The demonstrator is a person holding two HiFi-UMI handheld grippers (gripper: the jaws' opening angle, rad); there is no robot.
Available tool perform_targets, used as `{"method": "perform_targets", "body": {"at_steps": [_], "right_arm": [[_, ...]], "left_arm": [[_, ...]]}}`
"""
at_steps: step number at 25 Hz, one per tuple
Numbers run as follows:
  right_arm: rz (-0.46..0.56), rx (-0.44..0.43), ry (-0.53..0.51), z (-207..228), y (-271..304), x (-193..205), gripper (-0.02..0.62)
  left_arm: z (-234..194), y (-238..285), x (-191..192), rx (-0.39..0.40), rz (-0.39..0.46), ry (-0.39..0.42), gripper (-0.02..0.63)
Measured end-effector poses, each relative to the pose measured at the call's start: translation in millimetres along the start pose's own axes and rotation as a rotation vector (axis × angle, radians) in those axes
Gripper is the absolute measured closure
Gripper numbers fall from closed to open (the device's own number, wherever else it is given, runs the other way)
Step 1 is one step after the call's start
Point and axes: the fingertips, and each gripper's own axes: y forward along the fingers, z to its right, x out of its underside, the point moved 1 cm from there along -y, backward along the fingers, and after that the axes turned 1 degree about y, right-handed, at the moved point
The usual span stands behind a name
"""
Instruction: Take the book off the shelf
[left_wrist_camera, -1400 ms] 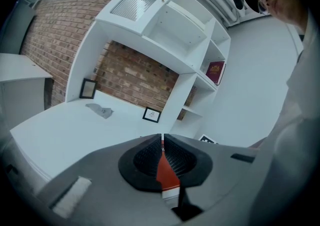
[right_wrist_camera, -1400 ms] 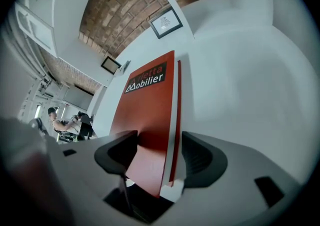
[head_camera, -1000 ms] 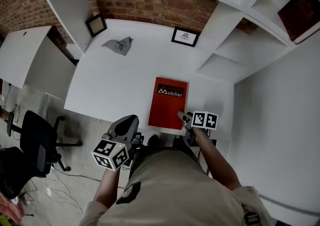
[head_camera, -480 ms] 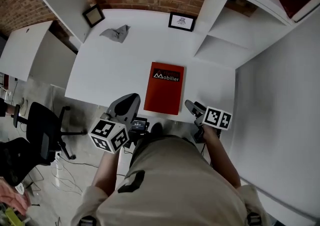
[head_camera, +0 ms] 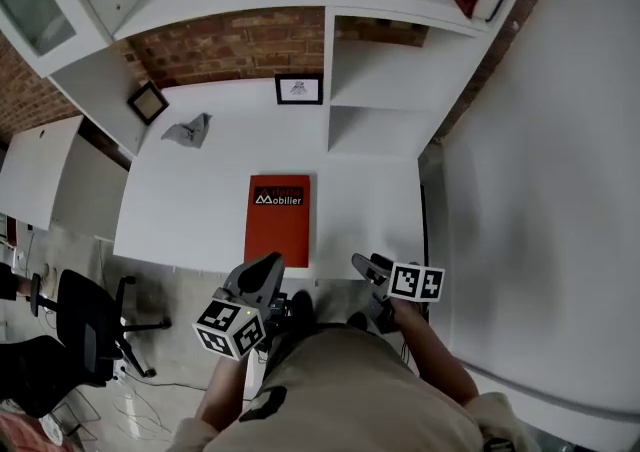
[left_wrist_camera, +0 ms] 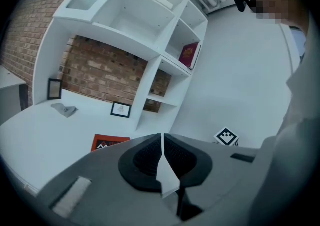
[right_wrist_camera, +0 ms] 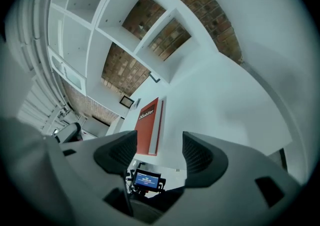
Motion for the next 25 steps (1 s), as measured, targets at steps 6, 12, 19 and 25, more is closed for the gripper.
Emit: {"method": "perform_targets", "body": {"at_steps": [6, 12, 19, 25], "right_arm": [[0.021, -0.003, 0.040, 30.6, -35.3, -3.0, 0.348], [0.009, -0.044, 0.051, 43.5, -55.0, 1.3, 0.348], [-0.056, -0.072, 0.050, 54.0, -62.1, 21.3, 0.348], [-0.090, -0.088, 0.041, 48.9, -59.0, 32.5, 0.348]], "left_arm": [[60.0, 25.3, 13.0, 0.064, -0.051, 0.023, 0.591], [92.4, 29.3, 23.7, 0.055, -0.081, 0.037, 0.591], [113.1, 16.3, 41.0, 0.000, -0.113, 0.025, 0.591], [118.2, 6.9, 50.4, -0.011, -0.123, 0.008, 0.591]]}}
